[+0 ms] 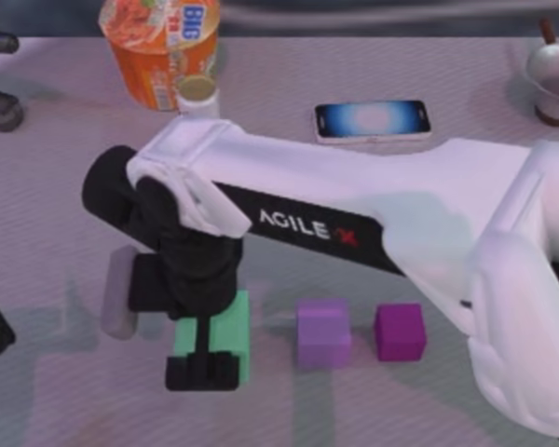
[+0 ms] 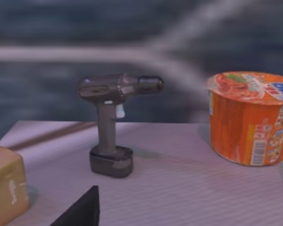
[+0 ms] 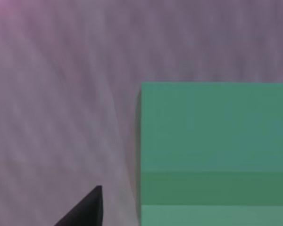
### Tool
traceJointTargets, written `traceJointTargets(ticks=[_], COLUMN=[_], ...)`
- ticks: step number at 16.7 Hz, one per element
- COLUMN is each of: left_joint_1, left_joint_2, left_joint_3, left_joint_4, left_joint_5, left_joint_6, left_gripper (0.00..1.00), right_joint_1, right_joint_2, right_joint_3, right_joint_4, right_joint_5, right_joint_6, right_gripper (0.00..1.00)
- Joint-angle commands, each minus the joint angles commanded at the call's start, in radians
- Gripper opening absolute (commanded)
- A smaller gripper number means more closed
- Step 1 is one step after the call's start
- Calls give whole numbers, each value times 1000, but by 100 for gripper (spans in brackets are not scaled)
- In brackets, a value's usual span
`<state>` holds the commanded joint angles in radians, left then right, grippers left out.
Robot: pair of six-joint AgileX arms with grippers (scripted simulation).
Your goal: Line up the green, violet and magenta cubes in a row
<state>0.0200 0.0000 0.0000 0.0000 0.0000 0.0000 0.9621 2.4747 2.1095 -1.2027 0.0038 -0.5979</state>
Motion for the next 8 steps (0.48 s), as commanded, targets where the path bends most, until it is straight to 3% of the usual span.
traceJointTargets(ticks=[8], left_joint_1=[0], left_joint_2=[0], left_joint_3=[0], left_joint_4=[0], left_joint_5=[0], left_joint_6=[0], left_gripper=[100], right_joint_1=[5], right_joint_2=[-5], right_joint_3=[251], right_joint_4=[-255], right_joint_5=[0], right_joint_6=[0], right_gripper=[100])
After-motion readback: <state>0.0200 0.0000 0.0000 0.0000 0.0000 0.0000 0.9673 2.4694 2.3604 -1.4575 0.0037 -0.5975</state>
